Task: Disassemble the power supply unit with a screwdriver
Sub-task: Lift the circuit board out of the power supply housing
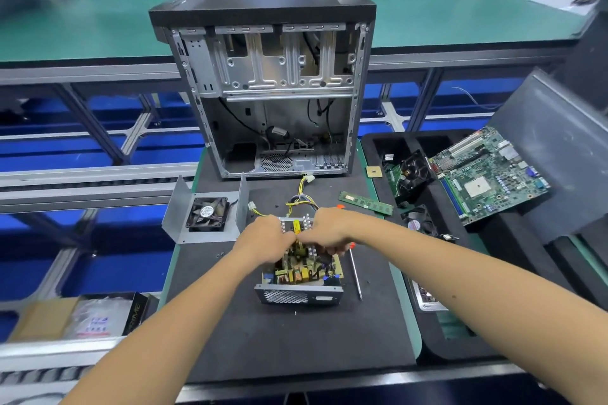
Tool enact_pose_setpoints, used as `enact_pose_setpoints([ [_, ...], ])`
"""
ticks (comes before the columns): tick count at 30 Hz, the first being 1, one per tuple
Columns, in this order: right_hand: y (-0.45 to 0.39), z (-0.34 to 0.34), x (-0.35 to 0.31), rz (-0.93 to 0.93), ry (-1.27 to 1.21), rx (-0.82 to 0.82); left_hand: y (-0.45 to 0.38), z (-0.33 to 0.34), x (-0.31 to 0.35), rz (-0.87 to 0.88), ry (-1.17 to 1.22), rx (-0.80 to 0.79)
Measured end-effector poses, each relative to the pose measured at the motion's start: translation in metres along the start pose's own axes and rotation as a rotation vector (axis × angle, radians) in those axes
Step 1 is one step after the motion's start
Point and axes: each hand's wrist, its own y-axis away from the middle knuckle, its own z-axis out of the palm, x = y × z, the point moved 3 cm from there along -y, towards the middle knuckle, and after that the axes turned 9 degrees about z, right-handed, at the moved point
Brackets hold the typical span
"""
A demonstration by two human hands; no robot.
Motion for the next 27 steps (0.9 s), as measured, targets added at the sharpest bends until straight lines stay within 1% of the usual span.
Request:
enact_pose_setpoints([
  [5, 0.004, -0.021, 0.004, -0.071, 0.069, 0.053, -0.001, -0.011, 0.01, 0.005, -0.085, 0.034],
  [6, 0.005, -0.023, 0.007, -0.069, 0.099, 0.014, -0.001, -0.012, 0.012, 0.007, -0.108, 0.048],
  [7, 0.006, -0.023, 0.011, -0.053, 0.136, -0.058, 0.001, -0.011, 0.014, 0.007, -0.124, 0.058],
  [10, 0.007, -0.015, 0.025, 0.017, 0.189, -0.338, 0.003, -0.012, 0.017, 0.011, -0.127, 0.052],
  [12, 0.004, -0.007, 0.033, 0.042, 0.169, -0.469, 0.001, -0.013, 0.018, 0.014, -0.095, 0.027],
  [16, -0.003, 0.01, 0.046, 0.092, 0.142, -0.546, -0.004, -0.014, 0.014, 0.008, -0.023, -0.003],
  [19, -0.007, 0.02, 0.056, 0.142, 0.051, -0.593, -0.007, -0.013, 0.011, 0.002, 0.024, -0.008],
  [23, -0.011, 0.028, 0.063, 0.17, -0.144, -0.619, -0.009, -0.009, 0.009, 0.005, 0.044, -0.01],
  [27, -0.015, 0.036, 0.071, 0.208, -0.422, -0.661, -0.009, -0.007, 0.009, 0.013, 0.036, -0.003],
])
